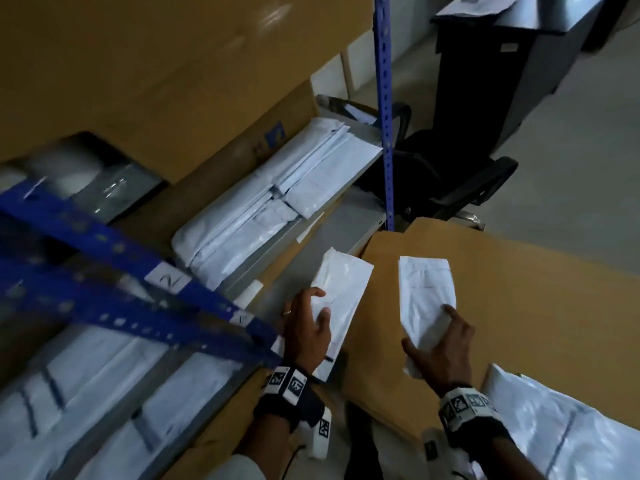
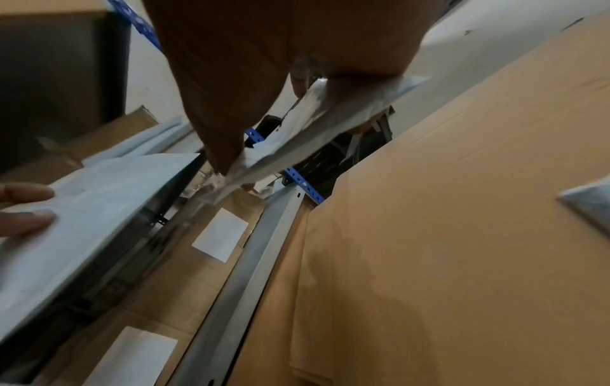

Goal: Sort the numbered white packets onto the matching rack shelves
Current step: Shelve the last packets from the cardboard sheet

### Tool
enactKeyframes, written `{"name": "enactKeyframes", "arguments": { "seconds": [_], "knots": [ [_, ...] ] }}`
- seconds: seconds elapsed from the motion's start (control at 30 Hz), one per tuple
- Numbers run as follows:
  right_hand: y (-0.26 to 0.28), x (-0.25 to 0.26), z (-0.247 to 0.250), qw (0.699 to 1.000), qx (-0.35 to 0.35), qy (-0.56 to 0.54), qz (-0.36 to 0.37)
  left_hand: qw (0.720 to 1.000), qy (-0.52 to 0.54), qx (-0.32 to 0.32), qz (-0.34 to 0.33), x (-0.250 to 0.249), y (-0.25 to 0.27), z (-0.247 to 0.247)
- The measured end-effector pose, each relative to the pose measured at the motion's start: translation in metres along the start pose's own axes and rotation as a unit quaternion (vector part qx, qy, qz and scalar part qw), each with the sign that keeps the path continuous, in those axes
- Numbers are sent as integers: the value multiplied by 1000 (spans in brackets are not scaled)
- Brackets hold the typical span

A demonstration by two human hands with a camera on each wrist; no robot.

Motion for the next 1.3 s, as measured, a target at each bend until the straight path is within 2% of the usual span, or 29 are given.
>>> {"name": "enactKeyframes", "arguments": {
  "seconds": [0.17, 0.33, 0.43, 0.53, 0.67, 0.73, 0.83, 0.93, 1.0, 1.17, 1.3],
  "knots": [
    [-66, 30, -84, 1000, 17, 8, -6, 999, -13, 6, 43, 74, -91, -33],
    [-143, 60, -169, 1000, 10, 1, 2, 995, -58, -9, 82, 144, -154, -70],
    [-185, 75, -212, 1000, -14, -18, 19, 989, -117, -20, 89, 181, -169, -87],
    [-217, 85, -247, 999, -24, -16, 26, 989, -130, -34, 70, 214, -174, -101],
    [-240, 92, -286, 999, -10, -24, 32, 974, -196, -4, 116, 256, -177, -120],
    [-243, 92, -301, 999, 6, -5, 32, 963, -228, 18, 143, 267, -175, -126],
    [-241, 88, -308, 993, -4, 102, 53, 964, -238, 3, 118, 264, -164, -131],
    [-243, 87, -305, 963, -41, 250, 92, 973, -218, -5, 79, 258, -151, -142],
    [-251, 86, -305, 945, -41, 304, 116, 976, -206, -1, 74, 258, -145, -151],
    [-276, 86, -325, 915, 0, 371, 161, 978, -194, -7, 71, 263, -145, -158],
    [-283, 94, -337, 905, 2, 385, 180, 976, -202, -21, 82, 266, -142, -152]
  ]
}}
Point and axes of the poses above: each hand's wrist, its own y-axis away from the middle knuckle, its own z-axis out of the back of the hand, x = y × z, the point moved 4 cm from there along -y, towards the middle knuckle, and after that the axes turned 10 degrees about -z, right-handed, at the moved point
